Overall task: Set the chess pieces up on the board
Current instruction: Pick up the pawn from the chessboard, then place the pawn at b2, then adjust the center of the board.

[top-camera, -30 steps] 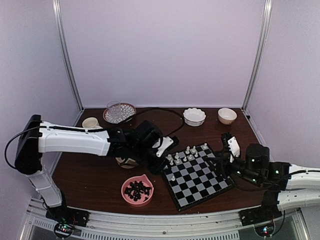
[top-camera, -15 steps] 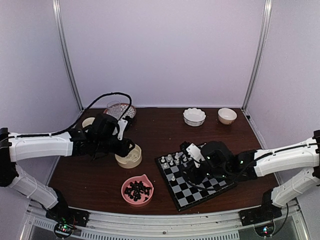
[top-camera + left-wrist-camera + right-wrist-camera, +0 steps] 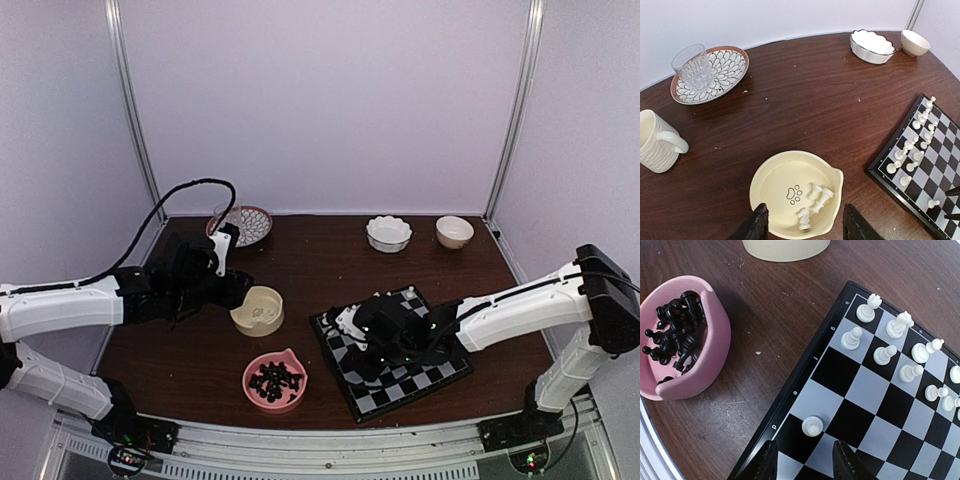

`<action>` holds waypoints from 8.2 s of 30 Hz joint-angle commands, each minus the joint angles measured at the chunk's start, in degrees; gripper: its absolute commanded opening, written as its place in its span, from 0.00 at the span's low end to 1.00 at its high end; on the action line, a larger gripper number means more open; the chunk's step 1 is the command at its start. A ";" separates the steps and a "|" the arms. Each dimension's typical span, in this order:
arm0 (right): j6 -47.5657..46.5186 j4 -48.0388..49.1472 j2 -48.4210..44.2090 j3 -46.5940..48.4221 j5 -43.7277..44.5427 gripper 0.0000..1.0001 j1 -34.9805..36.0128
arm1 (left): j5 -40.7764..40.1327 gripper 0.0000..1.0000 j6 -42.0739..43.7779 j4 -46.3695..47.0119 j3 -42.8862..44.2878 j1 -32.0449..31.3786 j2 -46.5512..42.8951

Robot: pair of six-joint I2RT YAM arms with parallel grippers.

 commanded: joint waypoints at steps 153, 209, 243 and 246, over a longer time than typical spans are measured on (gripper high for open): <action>12.24 0.60 -4.26 -2.15 4.01 0.27 -28.69 | 4.47 0.85 -4.24 4.80 -2.20 0.05 1.12; 11.04 10.14 -13.68 -10.69 -2.40 0.29 -28.61 | 13.99 0.56 0.63 -9.93 13.09 17.12 29.86; 10.78 10.40 -12.84 -10.60 -2.27 0.29 -28.60 | 13.23 0.13 -12.54 -9.35 8.98 18.44 27.50; 10.73 10.43 -12.88 -10.52 -2.36 0.29 -28.60 | 12.54 0.09 -14.14 -9.56 8.10 18.45 26.68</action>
